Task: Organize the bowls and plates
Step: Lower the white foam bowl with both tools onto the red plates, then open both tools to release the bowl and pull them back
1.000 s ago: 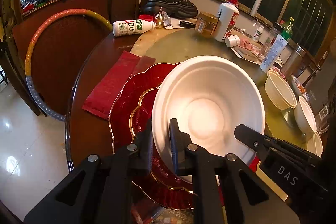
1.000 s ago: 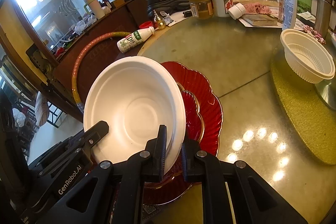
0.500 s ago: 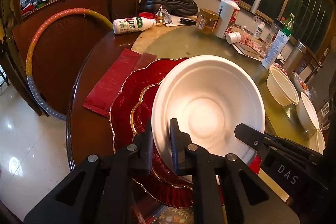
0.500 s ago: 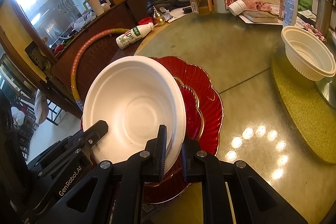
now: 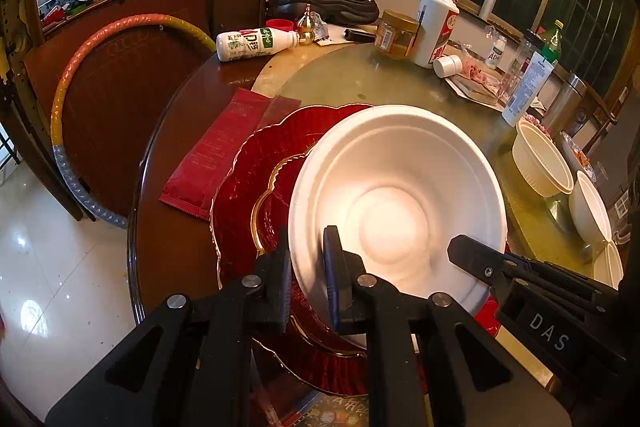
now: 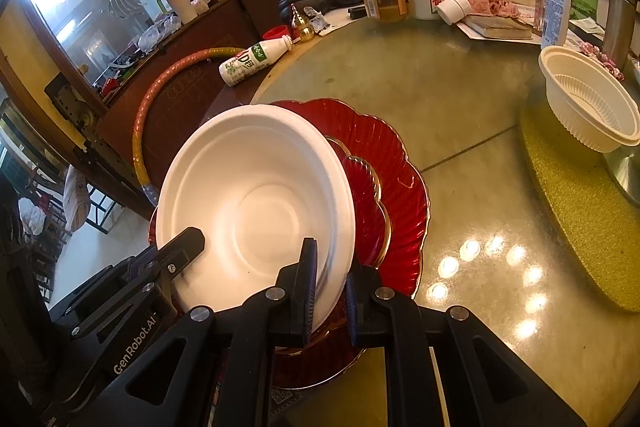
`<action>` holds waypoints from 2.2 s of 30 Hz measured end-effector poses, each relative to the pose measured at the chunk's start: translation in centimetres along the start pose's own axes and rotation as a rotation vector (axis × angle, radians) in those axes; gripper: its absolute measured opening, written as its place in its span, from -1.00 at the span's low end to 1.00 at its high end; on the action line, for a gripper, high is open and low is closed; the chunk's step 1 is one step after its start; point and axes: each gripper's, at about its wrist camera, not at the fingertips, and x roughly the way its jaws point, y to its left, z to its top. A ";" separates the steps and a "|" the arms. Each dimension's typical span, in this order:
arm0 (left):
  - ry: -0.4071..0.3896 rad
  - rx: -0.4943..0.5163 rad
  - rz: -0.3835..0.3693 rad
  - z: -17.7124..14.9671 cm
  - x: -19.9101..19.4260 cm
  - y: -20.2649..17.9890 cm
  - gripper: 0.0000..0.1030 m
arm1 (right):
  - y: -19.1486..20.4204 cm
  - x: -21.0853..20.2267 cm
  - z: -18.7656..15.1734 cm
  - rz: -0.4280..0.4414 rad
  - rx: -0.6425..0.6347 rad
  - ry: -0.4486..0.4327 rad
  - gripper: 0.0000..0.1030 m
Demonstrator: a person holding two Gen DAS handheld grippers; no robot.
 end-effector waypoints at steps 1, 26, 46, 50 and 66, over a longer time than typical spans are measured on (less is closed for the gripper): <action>0.002 0.000 0.000 0.0 0.0 -0.1 -0.77 | 0.0 0.0 0.0 0.000 0.000 0.002 -0.76; 0.020 0.011 0.021 0.0 0.5 -0.2 -0.76 | -0.2 0.7 0.0 0.000 0.008 0.024 -0.76; 0.013 -0.028 0.014 0.3 -0.1 0.2 -0.76 | 0.0 0.3 0.2 0.015 0.021 0.014 -0.68; 0.001 -0.051 0.011 0.5 -0.5 0.5 -0.64 | -0.1 -0.2 0.2 0.016 0.029 0.005 -0.66; -0.136 -0.150 -0.172 2.8 -4.4 -1.9 0.58 | -5.8 -6.2 -0.4 0.114 0.205 -0.124 0.41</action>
